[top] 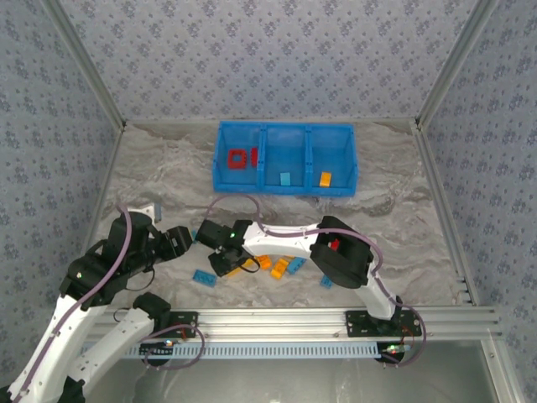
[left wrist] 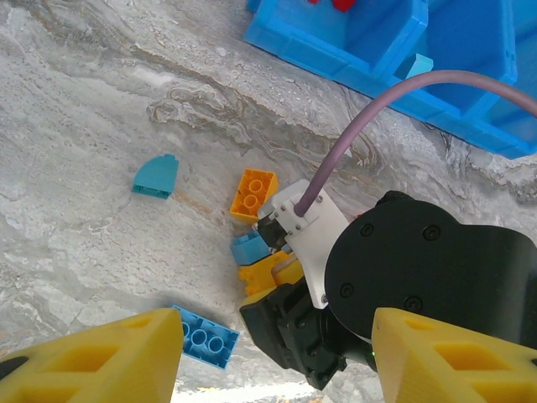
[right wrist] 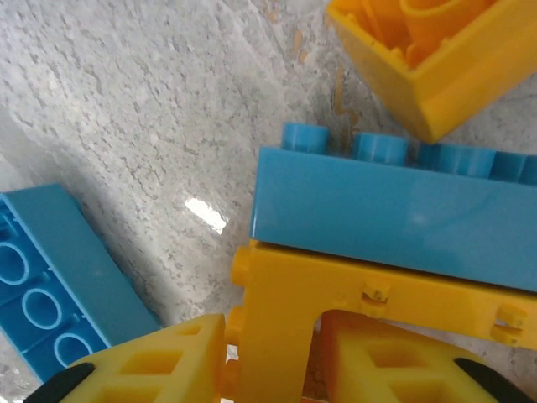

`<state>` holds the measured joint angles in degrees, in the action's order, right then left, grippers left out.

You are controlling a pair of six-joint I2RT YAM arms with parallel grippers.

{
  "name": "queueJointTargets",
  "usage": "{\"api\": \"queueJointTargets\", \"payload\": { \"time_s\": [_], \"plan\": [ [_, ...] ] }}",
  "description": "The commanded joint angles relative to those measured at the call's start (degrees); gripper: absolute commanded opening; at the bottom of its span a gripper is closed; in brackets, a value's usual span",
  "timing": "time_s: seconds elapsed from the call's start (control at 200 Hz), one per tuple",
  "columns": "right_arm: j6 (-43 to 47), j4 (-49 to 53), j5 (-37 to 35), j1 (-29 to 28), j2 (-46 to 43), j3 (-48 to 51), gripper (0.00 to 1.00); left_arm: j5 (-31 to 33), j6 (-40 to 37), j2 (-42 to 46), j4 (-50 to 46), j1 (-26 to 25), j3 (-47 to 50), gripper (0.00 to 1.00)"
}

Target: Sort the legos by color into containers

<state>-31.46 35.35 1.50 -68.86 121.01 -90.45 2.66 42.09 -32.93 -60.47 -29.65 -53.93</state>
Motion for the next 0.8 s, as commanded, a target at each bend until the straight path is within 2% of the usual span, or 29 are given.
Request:
{"api": "queueJointTargets", "payload": {
  "time_s": [0.0,0.155,0.37,0.475,0.535,0.61,0.7,0.794],
  "plan": [
    [-0.63,1.79,-1.14,-0.18,0.98,-1.31,0.31,0.21,0.08,0.48,-0.08,0.01,-0.28,0.62],
    [0.41,1.39,-4.85,-1.16,-3.31,-0.47,0.23,-0.51,-0.2,0.41,0.34,-0.05,-0.38,0.62],
    [0.62,4.04,-10.35,-0.59,-15.44,2.16,0.21,-6.51,-0.22,-2.16,5.63,-0.08,-1.38,0.61],
    [0.19,4.81,-11.62,1.75,-23.01,5.55,0.21,-9.77,0.7,-5.29,10.97,-1.17,-2.4,0.62],
    [0.0,5.29,-11.77,4.31,-27.05,7.71,0.21,-8.9,1.3,-7.86,14.8,-4.05,-3.5,0.62],
    [0.56,5.54,-11.87,8.81,-32.15,10.35,0.21,-4.09,1.38,-12.54,19.03,-10.86,-5.89,0.61],
    [2.16,5.54,-10.63,16.57,-36.87,12.76,0.21,2.28,-0.12,-20.72,23.52,-19.72,-10.17,0.61],
    [4.63,4.12,-8.4,26.22,-39.59,13.71,0.21,6.42,-1.59,-28.73,28.75,-25.67,-13.69,0.61]
  ]
}}
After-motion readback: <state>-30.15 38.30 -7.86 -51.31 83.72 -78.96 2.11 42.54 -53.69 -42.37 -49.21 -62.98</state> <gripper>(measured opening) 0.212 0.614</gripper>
